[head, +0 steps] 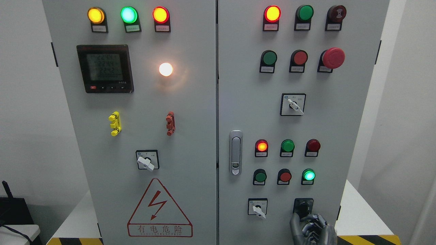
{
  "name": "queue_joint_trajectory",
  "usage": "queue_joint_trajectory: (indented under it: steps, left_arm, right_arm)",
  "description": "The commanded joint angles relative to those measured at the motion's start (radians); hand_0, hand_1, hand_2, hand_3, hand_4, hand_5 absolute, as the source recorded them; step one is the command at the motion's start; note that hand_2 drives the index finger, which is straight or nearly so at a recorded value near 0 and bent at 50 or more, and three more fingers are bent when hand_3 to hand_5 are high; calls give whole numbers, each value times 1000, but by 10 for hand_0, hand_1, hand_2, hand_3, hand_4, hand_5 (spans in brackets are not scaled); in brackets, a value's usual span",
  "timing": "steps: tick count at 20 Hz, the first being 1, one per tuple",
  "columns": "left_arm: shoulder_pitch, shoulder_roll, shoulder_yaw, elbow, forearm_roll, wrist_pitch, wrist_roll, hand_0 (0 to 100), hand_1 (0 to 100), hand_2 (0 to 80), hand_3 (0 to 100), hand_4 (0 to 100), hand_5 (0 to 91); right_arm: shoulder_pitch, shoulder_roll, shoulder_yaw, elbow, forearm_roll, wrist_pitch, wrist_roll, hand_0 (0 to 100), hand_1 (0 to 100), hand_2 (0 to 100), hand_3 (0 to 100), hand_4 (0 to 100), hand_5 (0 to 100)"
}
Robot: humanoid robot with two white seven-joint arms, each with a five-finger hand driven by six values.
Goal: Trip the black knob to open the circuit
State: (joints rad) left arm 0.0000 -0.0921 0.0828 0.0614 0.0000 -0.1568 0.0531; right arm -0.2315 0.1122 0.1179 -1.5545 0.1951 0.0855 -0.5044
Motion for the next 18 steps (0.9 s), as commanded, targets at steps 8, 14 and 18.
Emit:
queue_joint_trajectory:
  steps: [8, 14, 18]
  left_arm:
    - [-8, -1, 0, 0, -32, 0, 1, 120, 389, 0, 0, 0, 0]
    - [-8, 0, 0, 0, -34, 0, 1, 120, 389, 0, 0, 0, 0]
    - [-8, 0, 0, 0, -32, 0, 1, 120, 389, 0, 0, 0, 0]
  right_arm:
    - [4, -2, -1, -1, 50, -1, 1, 403, 757, 561, 915, 939, 956]
    - [4, -2, -3, -1, 52, -1, 14, 407, 768, 554, 908, 932, 955]
    - [3, -2, -4, 1, 52, -1, 14, 407, 768, 551, 907, 929, 954]
